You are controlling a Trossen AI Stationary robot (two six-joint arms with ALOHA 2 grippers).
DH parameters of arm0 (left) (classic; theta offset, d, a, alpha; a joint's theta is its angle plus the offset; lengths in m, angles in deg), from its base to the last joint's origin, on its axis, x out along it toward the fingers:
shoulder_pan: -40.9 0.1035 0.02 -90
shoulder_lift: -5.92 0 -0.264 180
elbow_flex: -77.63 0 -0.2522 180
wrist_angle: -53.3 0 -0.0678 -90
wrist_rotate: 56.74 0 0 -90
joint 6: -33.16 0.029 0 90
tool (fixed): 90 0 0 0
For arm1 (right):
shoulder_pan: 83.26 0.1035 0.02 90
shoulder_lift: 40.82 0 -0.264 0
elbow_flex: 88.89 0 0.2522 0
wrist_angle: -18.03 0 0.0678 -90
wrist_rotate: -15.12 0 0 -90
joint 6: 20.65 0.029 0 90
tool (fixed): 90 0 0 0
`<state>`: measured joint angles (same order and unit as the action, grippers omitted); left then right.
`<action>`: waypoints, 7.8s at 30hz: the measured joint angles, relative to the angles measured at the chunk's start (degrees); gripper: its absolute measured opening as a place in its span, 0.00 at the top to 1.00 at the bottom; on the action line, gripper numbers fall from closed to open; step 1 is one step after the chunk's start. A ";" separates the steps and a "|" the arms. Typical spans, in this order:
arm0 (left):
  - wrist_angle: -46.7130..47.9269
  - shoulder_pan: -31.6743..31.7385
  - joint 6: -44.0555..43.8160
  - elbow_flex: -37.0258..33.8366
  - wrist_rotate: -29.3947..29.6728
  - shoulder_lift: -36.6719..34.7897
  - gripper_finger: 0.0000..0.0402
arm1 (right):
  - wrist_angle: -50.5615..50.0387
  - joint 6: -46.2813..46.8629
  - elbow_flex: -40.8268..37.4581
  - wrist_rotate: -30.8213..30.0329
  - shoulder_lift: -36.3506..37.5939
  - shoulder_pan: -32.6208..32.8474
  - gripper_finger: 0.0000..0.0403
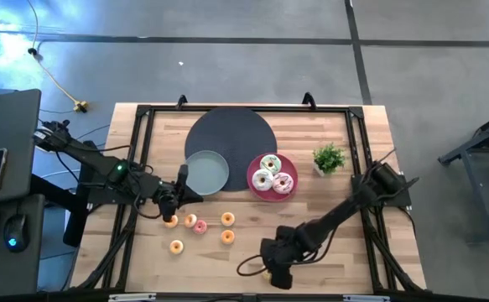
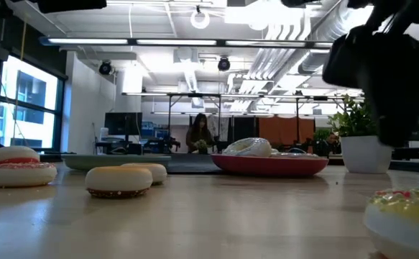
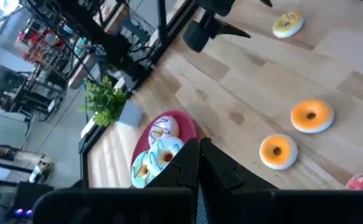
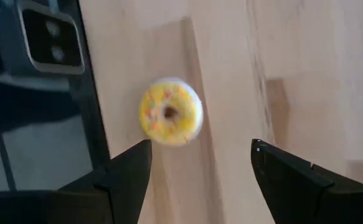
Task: Pick & Place donuts
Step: Put the small yellow doughnut on the blue plate, then put the right small green doughnut on the blue plate
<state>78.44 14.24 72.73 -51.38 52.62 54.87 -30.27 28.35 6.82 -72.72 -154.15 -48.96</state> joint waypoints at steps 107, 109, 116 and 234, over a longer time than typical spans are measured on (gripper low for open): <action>-0.08 -8.73 5.67 -0.02 16.11 -9.68 1.00 | 18.73 -4.84 13.21 -5.77 -7.79 -37.63 0.87; -1.05 -6.08 5.70 -0.02 15.53 -9.75 1.00 | 14.26 -7.99 14.27 -3.14 -7.79 -39.13 0.87; -2.96 3.84 7.74 -0.02 10.08 -9.73 1.00 | 10.89 -13.08 13.90 1.51 -9.14 -41.57 0.87; 7.30 -21.35 -7.96 -0.04 14.82 -9.24 1.00 | 31.02 13.05 4.46 8.02 -7.03 -38.87 0.98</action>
<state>85.74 -7.11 64.78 -51.42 67.44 45.63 0.75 41.40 11.28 -64.69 -161.17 -87.82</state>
